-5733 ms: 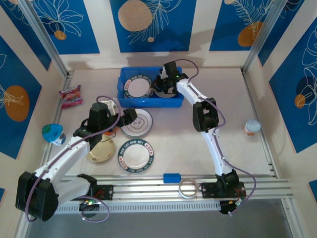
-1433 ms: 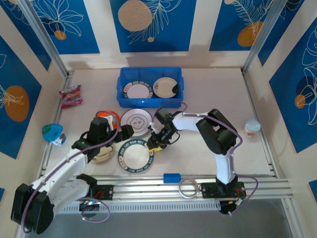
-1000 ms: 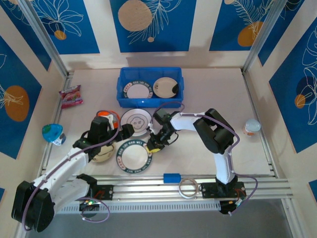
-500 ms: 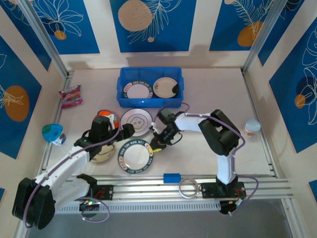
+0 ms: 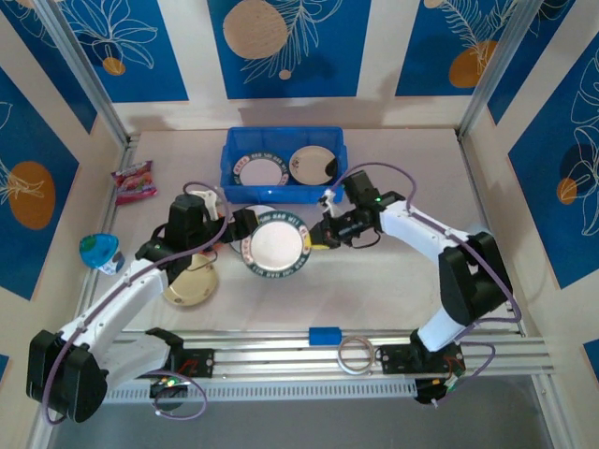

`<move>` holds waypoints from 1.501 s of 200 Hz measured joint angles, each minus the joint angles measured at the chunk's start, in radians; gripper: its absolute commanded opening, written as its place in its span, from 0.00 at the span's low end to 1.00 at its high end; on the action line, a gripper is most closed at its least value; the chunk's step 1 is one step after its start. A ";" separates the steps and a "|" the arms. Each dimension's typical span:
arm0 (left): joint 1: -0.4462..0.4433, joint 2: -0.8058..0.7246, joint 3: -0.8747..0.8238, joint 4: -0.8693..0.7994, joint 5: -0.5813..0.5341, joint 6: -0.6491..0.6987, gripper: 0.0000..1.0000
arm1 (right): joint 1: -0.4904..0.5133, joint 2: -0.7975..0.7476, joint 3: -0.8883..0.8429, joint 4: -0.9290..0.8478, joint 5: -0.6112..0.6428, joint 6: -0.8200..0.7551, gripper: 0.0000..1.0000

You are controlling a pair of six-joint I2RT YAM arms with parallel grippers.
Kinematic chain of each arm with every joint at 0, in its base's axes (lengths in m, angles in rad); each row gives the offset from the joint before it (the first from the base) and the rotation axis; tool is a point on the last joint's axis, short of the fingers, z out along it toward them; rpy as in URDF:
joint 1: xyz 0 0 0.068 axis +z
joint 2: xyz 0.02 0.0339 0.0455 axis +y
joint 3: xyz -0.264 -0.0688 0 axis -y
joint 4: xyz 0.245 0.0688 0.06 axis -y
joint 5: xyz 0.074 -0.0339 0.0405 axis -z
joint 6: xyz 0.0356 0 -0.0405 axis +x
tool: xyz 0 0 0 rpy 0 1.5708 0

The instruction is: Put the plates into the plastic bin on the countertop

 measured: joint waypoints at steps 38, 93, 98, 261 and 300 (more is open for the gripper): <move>0.004 0.045 -0.008 0.061 0.011 -0.030 0.76 | -0.104 -0.005 0.011 0.040 -0.031 0.085 0.00; 0.009 0.106 -0.034 0.167 0.047 -0.087 0.58 | -0.121 -0.005 0.045 0.080 -0.092 0.126 0.00; 0.010 0.108 -0.034 0.174 0.050 -0.088 0.54 | -0.121 -0.005 0.047 0.081 -0.094 0.126 0.00; 0.030 0.151 -0.024 0.268 0.129 -0.158 0.00 | -0.074 0.053 0.119 0.033 -0.032 0.084 0.25; 0.036 0.151 -0.024 0.277 0.134 -0.158 0.00 | -0.079 0.074 0.165 0.042 -0.020 0.076 0.32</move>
